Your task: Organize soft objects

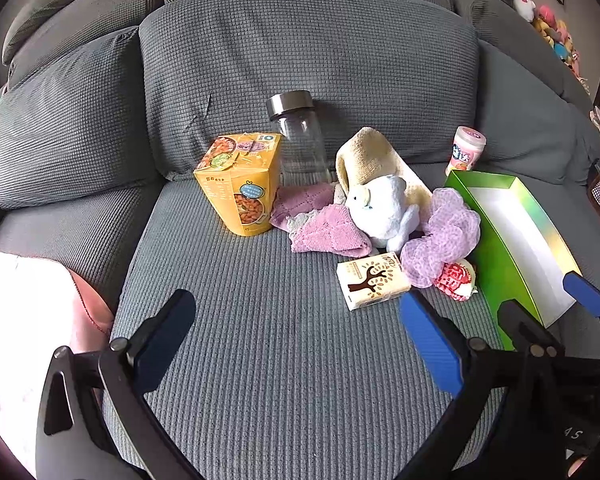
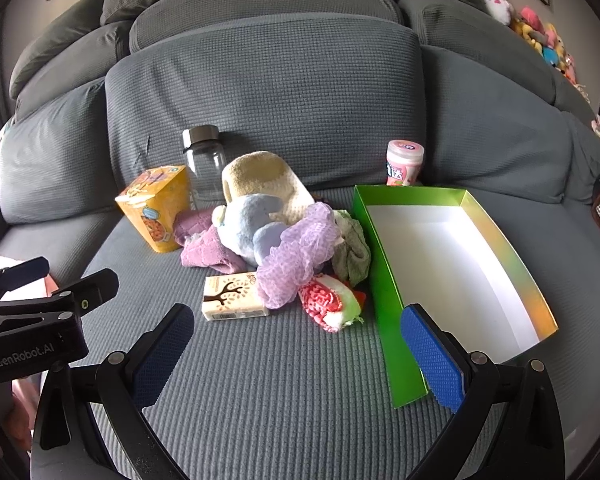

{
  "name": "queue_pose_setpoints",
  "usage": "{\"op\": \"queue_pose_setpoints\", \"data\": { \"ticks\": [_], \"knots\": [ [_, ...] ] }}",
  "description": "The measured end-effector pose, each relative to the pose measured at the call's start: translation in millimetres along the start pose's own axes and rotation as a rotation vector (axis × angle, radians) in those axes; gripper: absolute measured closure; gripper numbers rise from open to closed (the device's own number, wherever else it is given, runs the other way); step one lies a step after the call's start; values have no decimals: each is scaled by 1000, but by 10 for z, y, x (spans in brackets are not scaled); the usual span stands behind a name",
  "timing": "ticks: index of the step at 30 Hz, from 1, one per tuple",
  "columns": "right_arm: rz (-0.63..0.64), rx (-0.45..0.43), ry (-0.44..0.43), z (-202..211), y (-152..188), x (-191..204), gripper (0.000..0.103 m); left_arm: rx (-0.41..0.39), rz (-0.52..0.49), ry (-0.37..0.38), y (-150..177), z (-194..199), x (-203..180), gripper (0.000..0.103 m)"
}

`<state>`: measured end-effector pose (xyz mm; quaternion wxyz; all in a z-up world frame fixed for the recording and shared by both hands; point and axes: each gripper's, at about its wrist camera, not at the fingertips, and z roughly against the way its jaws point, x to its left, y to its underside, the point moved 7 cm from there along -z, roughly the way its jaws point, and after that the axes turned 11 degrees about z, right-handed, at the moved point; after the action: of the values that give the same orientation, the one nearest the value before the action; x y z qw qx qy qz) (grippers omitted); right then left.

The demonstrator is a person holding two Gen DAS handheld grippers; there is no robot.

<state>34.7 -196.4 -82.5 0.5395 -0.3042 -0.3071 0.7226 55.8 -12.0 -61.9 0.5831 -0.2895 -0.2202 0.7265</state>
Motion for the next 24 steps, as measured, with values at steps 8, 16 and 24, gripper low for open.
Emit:
{"op": "queue_pose_setpoints", "data": {
  "ticks": [8, 16, 24],
  "knots": [
    [0, 9, -2, -42, 13, -7, 0, 13, 1, -1, 14, -62, 9, 1],
    [12, 18, -6, -99, 25, 27, 0, 27, 5, 3, 22, -132, 14, 1],
    [30, 4, -39, -149, 35, 78, 0, 57, 39, 66, 30, -217, 32, 1]
  ]
}}
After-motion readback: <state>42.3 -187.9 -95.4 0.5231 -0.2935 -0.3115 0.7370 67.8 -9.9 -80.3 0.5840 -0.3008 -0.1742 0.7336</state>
